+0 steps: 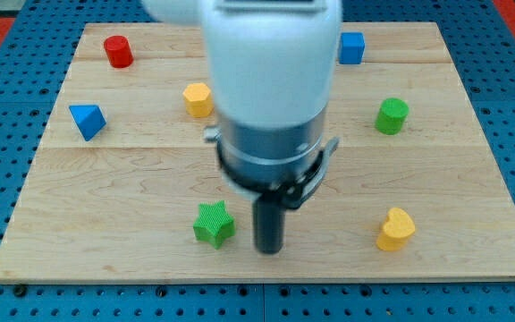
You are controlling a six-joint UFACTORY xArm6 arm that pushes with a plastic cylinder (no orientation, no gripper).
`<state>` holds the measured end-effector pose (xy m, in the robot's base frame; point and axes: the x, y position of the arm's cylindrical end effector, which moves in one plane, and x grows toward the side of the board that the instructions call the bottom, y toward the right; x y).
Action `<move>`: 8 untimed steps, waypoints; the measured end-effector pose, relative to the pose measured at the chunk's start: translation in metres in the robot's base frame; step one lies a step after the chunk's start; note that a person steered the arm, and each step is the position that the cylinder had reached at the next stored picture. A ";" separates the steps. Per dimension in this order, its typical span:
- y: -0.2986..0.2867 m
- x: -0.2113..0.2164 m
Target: Place the yellow hexagon to the left of the green star
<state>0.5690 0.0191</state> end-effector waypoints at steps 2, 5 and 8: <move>-0.063 -0.099; -0.110 -0.221; -0.183 -0.186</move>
<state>0.3830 -0.1640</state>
